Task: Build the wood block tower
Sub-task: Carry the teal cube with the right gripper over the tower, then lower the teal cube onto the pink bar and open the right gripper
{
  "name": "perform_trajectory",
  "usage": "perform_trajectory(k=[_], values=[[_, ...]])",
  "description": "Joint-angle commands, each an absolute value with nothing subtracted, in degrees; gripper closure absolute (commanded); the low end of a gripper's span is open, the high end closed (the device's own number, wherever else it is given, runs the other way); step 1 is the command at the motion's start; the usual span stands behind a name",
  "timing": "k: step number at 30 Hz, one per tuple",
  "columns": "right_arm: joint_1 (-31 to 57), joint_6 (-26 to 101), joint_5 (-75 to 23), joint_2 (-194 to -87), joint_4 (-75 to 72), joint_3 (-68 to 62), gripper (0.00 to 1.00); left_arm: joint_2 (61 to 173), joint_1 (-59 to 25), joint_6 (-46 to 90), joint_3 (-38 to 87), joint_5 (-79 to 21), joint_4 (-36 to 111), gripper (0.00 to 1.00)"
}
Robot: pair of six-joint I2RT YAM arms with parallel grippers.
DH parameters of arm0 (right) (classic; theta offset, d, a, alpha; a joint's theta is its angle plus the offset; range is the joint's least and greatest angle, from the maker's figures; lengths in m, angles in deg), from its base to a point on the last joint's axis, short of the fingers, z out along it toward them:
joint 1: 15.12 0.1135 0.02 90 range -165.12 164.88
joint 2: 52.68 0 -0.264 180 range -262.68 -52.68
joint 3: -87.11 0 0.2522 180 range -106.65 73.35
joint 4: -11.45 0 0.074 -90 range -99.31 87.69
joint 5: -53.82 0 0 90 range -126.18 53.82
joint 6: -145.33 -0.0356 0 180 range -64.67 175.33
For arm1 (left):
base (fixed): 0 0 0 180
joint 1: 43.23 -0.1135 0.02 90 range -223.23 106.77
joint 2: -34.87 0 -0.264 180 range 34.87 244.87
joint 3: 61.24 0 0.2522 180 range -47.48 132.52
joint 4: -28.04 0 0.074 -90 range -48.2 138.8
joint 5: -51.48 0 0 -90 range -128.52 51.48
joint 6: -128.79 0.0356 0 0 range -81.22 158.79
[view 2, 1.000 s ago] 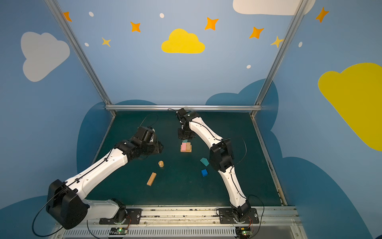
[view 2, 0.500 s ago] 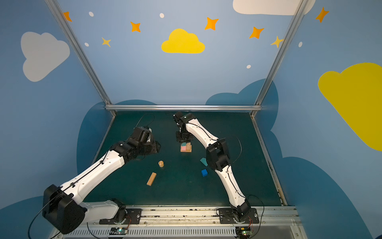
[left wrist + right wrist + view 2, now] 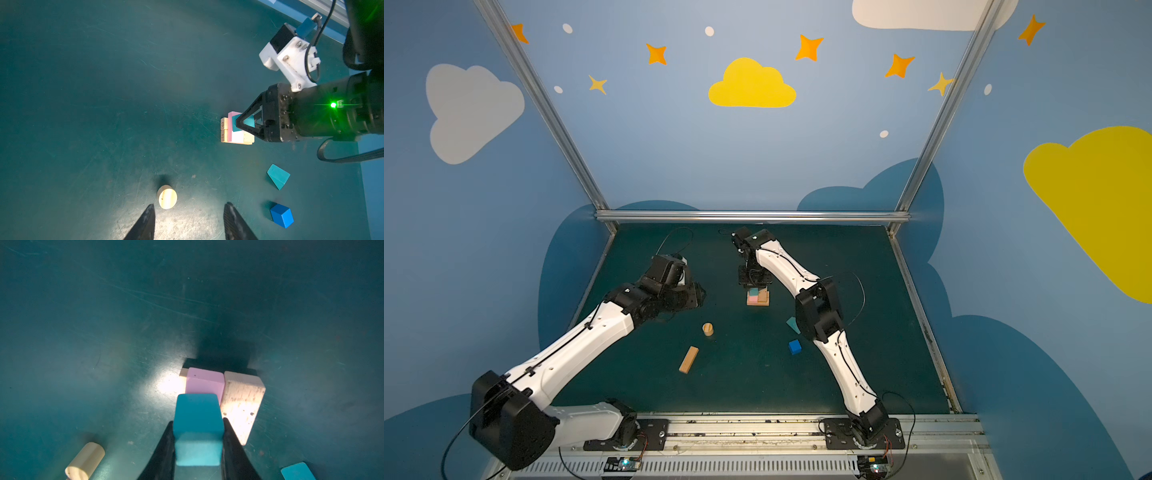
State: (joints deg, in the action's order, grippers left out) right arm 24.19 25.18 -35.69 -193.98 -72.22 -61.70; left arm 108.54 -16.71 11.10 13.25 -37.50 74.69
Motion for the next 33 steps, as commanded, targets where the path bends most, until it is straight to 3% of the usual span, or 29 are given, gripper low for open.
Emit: perform_trajectory(k=[1, 19, 33], values=[[24.6, 23.6, -37.3, -194.7, -73.5, -63.3, 0.83, 107.8, -17.0, 11.2, 12.7, -38.2, 75.7, 0.47], [24.8, 22.5, -37.4, -195.1, -73.6, -63.3, 0.8, 107.5, -17.2, 11.2, 12.2, -38.0, 75.6, 0.46], [24.9, 22.2, -37.1, -195.3, -73.6, -63.3, 0.67, 107.2, -17.3, 11.1, 11.8, -37.9, 75.4, 0.46]])
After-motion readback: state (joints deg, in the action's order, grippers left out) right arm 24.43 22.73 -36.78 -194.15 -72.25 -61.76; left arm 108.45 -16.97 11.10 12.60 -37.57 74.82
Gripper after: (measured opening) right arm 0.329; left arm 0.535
